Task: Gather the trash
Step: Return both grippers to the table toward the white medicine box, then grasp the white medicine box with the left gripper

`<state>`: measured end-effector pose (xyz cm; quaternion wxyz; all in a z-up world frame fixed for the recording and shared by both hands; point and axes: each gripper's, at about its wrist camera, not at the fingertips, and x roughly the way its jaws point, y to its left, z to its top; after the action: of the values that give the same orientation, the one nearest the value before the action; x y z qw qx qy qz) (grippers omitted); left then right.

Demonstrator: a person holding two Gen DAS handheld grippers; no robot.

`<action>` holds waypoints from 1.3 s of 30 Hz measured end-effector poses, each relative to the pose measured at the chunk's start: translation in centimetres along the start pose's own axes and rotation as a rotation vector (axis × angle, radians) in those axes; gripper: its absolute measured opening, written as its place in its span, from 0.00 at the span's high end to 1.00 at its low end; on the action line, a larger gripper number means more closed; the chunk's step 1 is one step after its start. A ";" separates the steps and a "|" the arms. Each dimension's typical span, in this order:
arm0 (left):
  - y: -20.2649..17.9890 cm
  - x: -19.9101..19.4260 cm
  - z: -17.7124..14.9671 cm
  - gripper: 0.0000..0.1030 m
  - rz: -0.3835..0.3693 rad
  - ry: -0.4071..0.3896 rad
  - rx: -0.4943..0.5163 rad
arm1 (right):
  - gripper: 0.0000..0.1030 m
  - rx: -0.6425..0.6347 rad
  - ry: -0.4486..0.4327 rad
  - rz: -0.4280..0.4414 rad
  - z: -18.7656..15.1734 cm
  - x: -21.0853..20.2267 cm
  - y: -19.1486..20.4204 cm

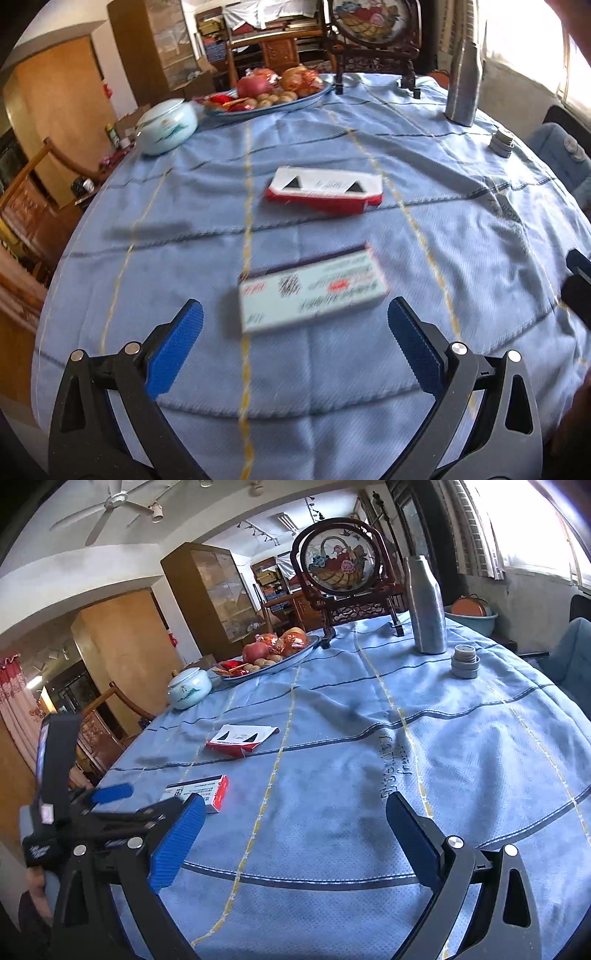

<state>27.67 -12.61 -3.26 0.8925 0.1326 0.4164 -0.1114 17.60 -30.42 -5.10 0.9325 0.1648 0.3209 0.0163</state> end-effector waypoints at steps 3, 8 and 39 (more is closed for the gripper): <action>-0.9 1.2 1.6 0.06 0.026 -0.008 0.049 | 0.05 0.019 0.010 0.014 -0.1 0.1 -0.3; -0.2 3.3 3.5 0.06 -0.014 -0.020 0.152 | 0.05 0.077 0.047 0.053 -0.3 0.7 -1.4; 2.1 4.6 0.3 0.40 -0.322 0.114 0.279 | 0.05 0.118 0.072 0.097 -0.2 1.2 -2.1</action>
<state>31.42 -11.19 -6.36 0.8112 0.1928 0.4626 -0.3013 18.32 -32.22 -6.63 0.9071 0.2343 0.3462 0.0486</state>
